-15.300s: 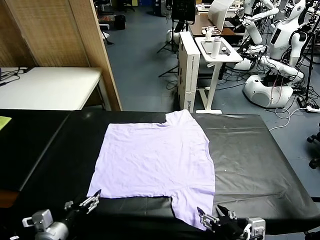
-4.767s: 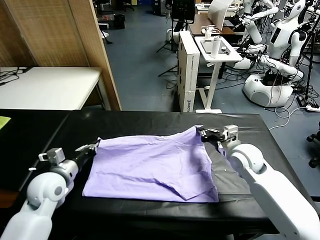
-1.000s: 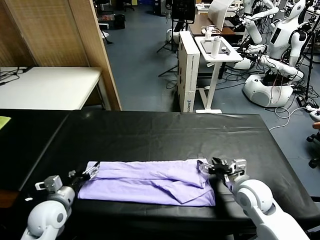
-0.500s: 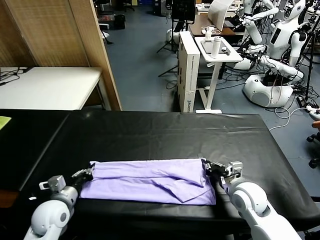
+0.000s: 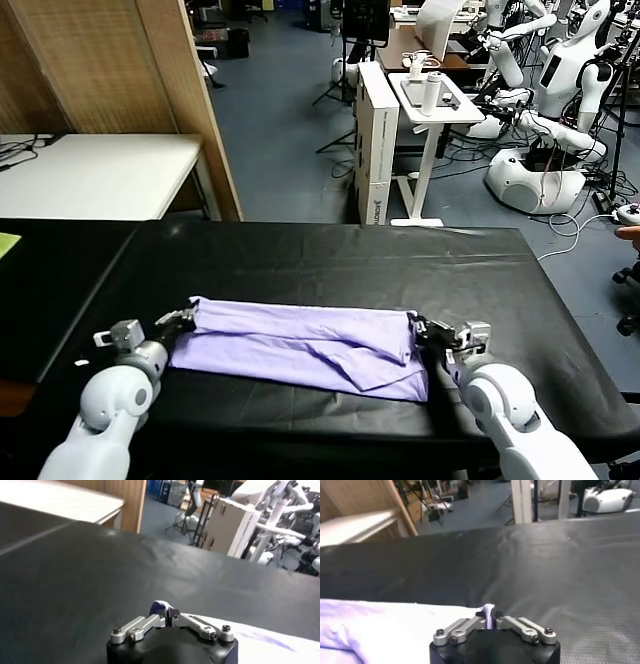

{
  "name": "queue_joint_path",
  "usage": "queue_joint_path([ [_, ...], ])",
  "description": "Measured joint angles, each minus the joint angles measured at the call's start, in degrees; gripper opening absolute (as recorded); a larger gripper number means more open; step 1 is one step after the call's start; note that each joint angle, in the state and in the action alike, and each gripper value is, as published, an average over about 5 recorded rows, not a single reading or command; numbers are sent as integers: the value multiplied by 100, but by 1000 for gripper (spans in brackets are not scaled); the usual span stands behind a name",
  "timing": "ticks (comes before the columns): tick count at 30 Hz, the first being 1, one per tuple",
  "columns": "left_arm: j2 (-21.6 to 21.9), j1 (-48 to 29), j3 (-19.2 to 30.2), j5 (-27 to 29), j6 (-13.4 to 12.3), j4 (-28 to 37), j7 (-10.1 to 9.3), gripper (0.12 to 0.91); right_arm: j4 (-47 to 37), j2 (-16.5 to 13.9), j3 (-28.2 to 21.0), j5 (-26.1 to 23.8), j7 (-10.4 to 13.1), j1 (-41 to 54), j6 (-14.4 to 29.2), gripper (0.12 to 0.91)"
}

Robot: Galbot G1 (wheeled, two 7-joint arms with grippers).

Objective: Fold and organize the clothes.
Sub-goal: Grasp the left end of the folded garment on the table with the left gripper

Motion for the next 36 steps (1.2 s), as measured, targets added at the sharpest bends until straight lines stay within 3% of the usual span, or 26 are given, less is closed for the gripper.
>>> queue_joint_path([
  [4,103,99,-90,-99,93,-126,-4,757,298,-224,151,28,-81,-170,79,860],
  [6,168,166,-145,-235,182,-200,-10,848,454,-349,240,94,-81,-266,91,892],
  [9,312,285,-250,-577,436,-301,21,899,704,-554,403,267,-74,-442,101,905],
  [15,801,446,-527,-1692,1180,-267,439,907,1201,-865,833,507,-71,-909,108,907],
  [18,1041,469,-623,-2124,1416,-147,680,907,1399,-893,1024,521,-71,-1128,109,907],
  [22,1174,489,-638,-2316,1454,-54,814,907,1550,-882,1150,515,-67,-1325,108,907],
  [36,1163,432,-567,-2411,1432,199,866,907,1676,-773,1193,487,-37,-1496,84,907],
])
